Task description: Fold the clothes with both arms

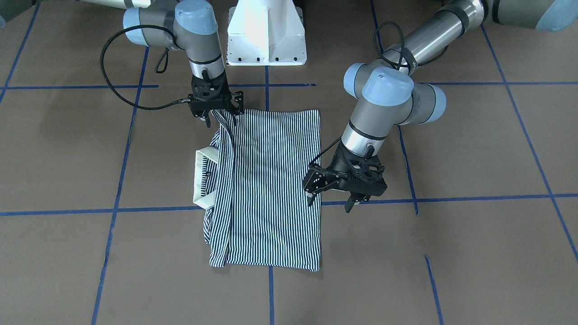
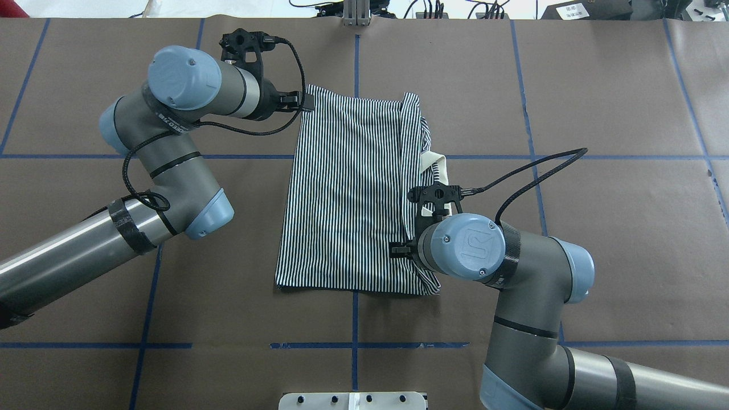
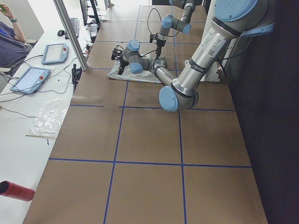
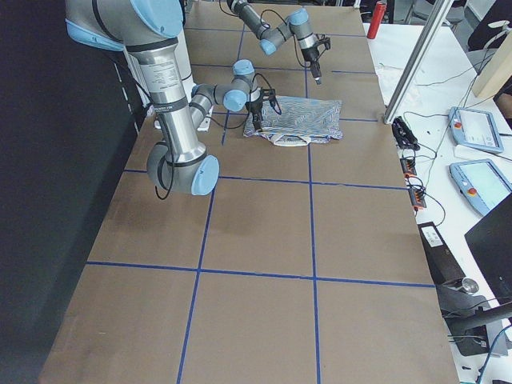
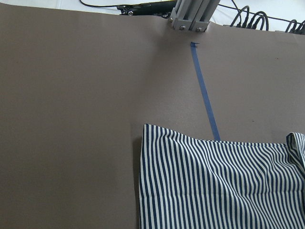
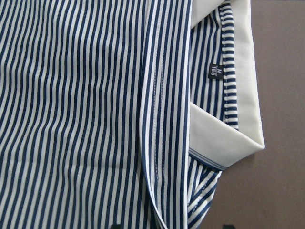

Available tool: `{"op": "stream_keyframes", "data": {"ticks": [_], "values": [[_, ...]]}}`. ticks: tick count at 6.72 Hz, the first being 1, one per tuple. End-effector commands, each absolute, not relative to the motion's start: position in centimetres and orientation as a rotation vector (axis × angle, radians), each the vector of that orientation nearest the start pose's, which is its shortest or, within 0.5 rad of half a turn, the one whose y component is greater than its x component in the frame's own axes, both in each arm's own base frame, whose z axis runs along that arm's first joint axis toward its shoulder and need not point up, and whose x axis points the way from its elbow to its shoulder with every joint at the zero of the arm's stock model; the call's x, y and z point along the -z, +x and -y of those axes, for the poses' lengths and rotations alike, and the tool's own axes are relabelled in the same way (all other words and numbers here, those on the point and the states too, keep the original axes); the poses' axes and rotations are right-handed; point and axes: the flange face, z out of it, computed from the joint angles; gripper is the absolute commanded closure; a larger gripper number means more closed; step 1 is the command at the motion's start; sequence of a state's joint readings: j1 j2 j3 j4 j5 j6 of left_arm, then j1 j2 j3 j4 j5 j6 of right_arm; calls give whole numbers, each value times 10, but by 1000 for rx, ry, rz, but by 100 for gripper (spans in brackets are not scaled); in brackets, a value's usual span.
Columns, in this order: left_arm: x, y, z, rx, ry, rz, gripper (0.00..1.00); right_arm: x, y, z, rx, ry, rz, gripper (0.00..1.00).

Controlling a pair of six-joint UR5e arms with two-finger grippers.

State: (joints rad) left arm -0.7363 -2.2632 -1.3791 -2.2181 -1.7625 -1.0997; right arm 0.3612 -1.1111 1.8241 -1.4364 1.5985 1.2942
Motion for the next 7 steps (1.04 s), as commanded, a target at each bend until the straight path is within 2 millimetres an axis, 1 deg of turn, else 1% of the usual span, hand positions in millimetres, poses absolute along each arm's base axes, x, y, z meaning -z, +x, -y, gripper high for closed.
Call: {"op": "stream_keyframes", "data": {"ticks": [1, 2, 3, 4, 5, 6, 7], "values": [[-254, 476, 585, 126, 506, -1035, 0, -284, -548, 343, -58, 247, 831, 42], [-254, 476, 585, 124, 506, -1035, 0, -289, -551, 343, -57, 241, 822, 42], [-254, 476, 585, 126, 506, -1035, 0, -290, -551, 343, -55, 241, 820, 47], [-254, 476, 585, 126, 506, -1035, 0, -291, -551, 342, -54, 238, 820, 63], [-254, 476, 585, 124, 506, -1035, 0, -293, -550, 342, -53, 236, 817, 76], [-254, 476, 585, 124, 506, -1035, 0, -294, -551, 340, -52, 234, 816, 78], [-255, 477, 585, 125, 505, -1034, 0, -293, -552, 338, -49, 233, 819, 78]]}}
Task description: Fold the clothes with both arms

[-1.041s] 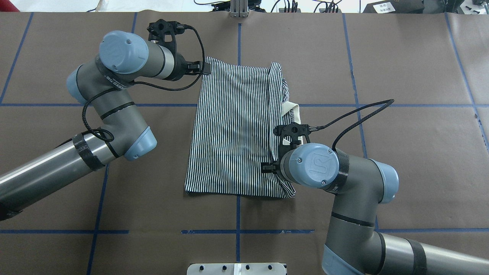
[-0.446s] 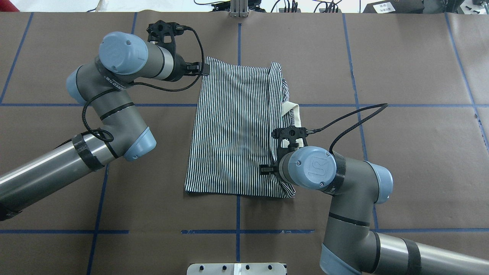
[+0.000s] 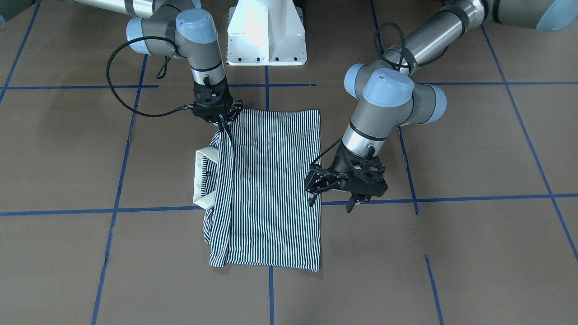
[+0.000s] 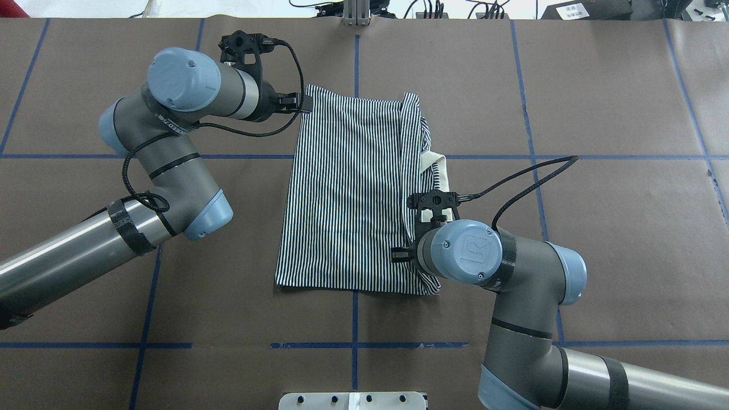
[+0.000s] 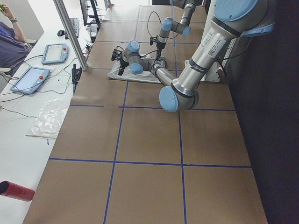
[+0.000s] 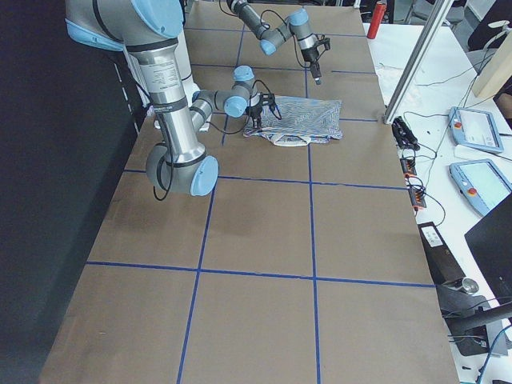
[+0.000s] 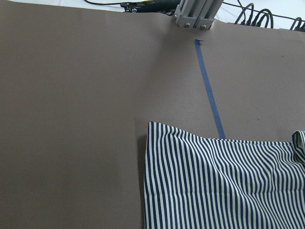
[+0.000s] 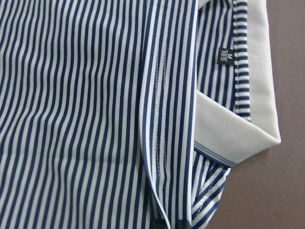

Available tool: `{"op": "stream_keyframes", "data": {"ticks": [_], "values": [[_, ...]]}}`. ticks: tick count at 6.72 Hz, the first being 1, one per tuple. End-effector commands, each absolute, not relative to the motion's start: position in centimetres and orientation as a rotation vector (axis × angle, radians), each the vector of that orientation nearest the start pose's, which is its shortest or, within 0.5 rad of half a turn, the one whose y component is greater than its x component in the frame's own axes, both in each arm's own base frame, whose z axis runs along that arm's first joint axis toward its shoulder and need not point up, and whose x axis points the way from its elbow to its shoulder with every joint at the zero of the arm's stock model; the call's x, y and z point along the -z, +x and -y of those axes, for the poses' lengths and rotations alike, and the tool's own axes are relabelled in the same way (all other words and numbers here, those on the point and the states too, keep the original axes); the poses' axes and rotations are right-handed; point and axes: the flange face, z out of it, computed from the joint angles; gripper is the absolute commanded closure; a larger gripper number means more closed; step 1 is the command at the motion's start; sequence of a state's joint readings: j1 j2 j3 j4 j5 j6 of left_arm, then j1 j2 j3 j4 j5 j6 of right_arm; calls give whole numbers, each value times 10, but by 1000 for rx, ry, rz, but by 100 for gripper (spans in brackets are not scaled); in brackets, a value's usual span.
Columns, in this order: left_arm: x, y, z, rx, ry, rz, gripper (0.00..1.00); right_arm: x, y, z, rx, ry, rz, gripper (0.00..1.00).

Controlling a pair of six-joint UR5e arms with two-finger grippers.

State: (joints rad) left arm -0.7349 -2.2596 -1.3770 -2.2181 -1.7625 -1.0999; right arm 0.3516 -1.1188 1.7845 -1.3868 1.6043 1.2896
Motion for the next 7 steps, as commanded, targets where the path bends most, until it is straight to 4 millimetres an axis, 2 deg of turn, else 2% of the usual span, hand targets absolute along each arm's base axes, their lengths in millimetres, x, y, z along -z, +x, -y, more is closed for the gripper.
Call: {"op": "stream_keyframes", "data": {"ticks": [1, 3, 5, 7], "values": [[-253, 477, 585, 126, 506, -1037, 0, -293, -552, 338, -48, 233, 820, 77], [-254, 477, 584, 124, 504, -1036, 0, -292, -550, 338, -47, 230, 824, 67], [-254, 477, 584, 124, 504, -1036, 0, -290, -551, 335, -44, 228, 827, 68], [-254, 479, 584, 125, 504, -1036, 0, -292, -554, 330, -39, 232, 823, 72]]}}
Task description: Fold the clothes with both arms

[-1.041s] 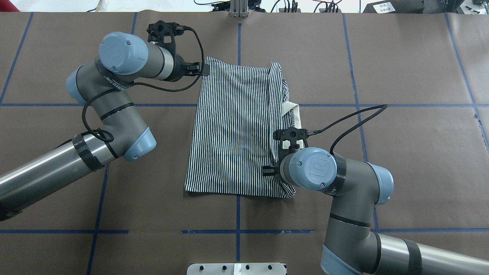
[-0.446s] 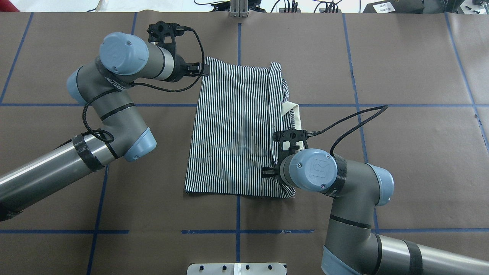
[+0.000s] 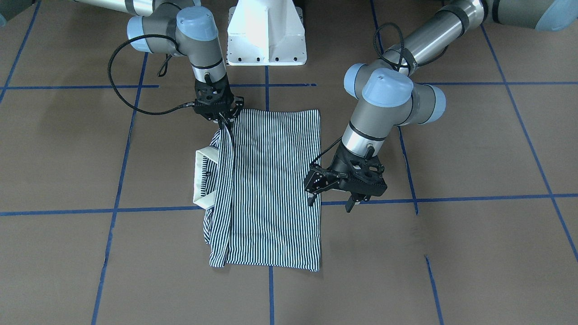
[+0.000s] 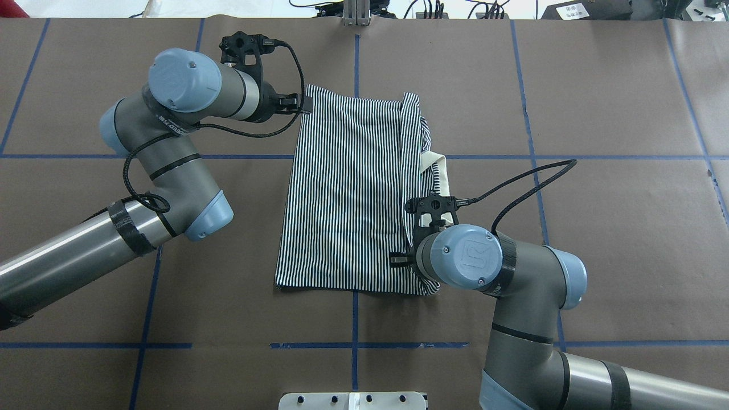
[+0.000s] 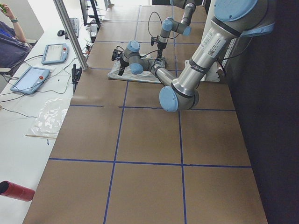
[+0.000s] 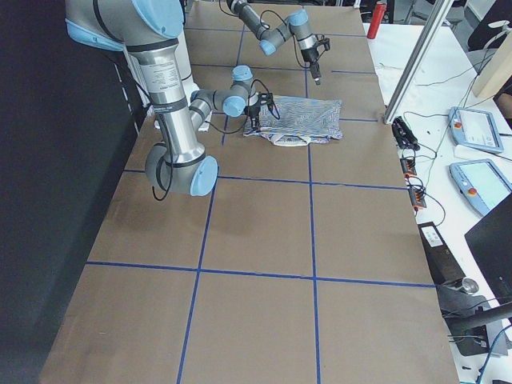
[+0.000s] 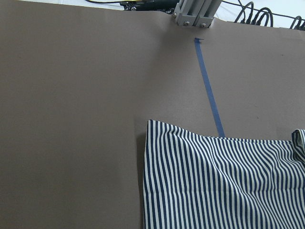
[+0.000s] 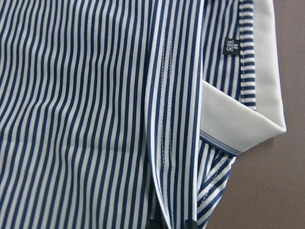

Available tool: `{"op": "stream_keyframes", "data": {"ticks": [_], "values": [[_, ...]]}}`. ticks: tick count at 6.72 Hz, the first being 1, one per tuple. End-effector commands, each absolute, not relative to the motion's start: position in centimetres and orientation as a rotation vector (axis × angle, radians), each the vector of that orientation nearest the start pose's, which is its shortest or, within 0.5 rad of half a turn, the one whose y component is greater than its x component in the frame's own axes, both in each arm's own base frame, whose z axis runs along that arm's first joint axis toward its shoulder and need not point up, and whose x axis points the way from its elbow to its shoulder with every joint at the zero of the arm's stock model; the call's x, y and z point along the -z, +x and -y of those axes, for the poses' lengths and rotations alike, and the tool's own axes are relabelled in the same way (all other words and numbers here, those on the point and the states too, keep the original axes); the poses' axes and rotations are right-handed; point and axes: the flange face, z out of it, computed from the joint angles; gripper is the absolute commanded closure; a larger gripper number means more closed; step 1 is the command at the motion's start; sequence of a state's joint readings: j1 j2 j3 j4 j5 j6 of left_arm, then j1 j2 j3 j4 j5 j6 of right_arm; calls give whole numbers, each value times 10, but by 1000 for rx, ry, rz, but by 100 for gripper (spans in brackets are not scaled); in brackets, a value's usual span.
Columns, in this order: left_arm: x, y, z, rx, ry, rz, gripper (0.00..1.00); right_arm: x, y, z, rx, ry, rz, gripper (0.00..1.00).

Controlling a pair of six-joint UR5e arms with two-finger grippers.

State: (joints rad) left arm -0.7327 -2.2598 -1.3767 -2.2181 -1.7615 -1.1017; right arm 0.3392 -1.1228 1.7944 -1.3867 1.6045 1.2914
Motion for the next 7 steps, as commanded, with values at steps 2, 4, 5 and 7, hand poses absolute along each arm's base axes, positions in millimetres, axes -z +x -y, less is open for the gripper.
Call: {"op": "stream_keyframes", "data": {"ticks": [2, 4, 5, 7], "values": [[-254, 480, 582, 123, 502, -1037, 0, -295, -554, 329, -38, 230, 819, 94], [-248, 482, 582, 120, 506, -1043, 0, -298, -548, 335, -45, 228, 816, 100], [-247, 482, 582, 120, 507, -1044, 0, -294, -538, 339, -46, 233, 824, 100], [-247, 482, 582, 120, 507, -1044, 0, -308, -519, 332, -43, 220, 814, 100]]}}
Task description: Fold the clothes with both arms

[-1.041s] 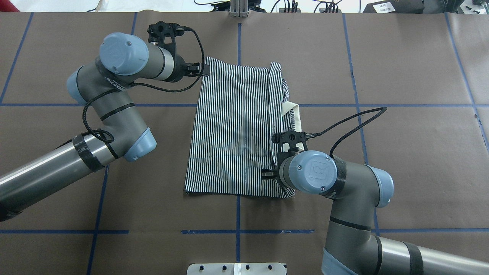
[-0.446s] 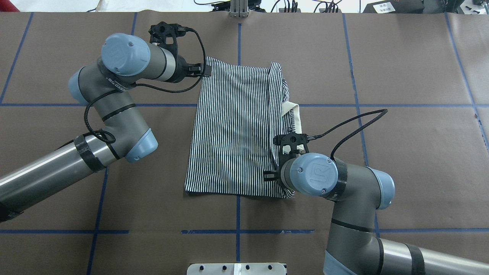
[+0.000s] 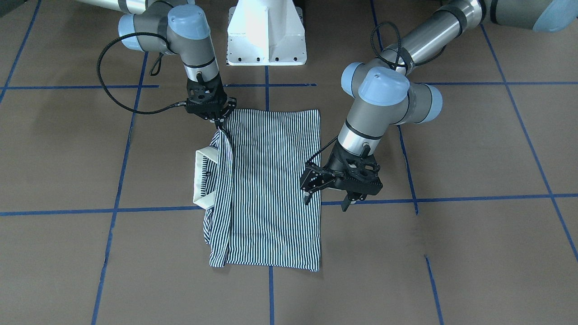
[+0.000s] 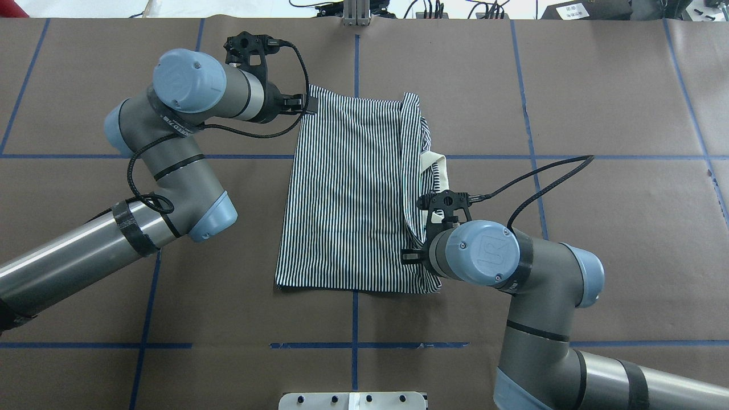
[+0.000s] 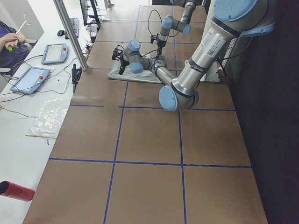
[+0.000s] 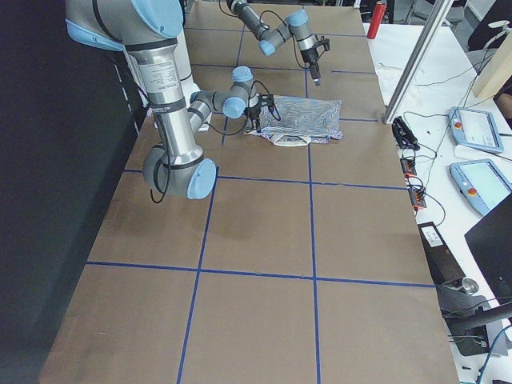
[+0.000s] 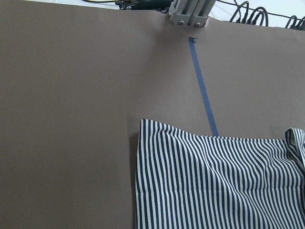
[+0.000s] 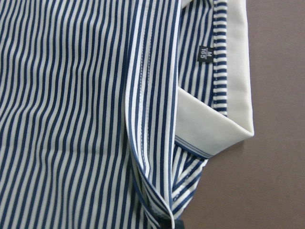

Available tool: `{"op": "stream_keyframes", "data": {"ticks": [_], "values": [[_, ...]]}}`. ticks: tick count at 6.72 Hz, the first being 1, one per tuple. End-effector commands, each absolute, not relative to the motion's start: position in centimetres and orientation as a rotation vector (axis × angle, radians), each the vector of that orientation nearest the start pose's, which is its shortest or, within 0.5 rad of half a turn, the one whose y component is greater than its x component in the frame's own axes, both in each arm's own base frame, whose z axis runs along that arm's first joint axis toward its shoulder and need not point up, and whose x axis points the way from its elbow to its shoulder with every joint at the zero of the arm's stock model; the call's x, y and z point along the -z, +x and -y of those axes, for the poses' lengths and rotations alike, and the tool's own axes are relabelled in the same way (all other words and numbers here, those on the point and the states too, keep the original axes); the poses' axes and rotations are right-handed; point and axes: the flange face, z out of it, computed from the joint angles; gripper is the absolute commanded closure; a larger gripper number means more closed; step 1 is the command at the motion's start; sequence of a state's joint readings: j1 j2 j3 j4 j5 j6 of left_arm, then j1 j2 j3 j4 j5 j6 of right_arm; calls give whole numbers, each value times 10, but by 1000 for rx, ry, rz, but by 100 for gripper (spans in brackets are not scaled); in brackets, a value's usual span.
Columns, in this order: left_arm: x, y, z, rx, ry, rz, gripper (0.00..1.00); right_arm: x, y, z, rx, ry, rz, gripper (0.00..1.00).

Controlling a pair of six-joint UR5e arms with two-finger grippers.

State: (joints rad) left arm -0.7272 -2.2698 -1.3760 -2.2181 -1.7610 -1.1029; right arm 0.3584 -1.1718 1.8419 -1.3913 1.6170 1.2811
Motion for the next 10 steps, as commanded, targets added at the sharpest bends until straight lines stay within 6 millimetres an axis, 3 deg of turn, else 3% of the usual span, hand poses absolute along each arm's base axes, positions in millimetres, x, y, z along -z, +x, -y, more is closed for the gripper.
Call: {"op": "stream_keyframes", "data": {"ticks": [1, 4, 5, 6, 8, 10], "values": [[-248, 482, 582, 120, 506, -1043, 0, -316, -518, 331, -54, 211, 803, 100], [-249, 482, 582, 120, 505, -1042, 0, -333, -513, 330, -61, 198, 773, 100], [-247, 483, 581, 119, 505, -1044, 0, -333, -513, 330, -61, 198, 771, 37], [-247, 482, 582, 120, 506, -1043, 0, -331, -509, 338, -72, 202, 774, 0], [-248, 482, 582, 118, 514, -1054, 0, -316, -495, 378, -108, 204, 739, 0], [-250, 481, 581, 117, 516, -1055, 0, -292, -515, 431, -83, 217, 637, 0]]}}
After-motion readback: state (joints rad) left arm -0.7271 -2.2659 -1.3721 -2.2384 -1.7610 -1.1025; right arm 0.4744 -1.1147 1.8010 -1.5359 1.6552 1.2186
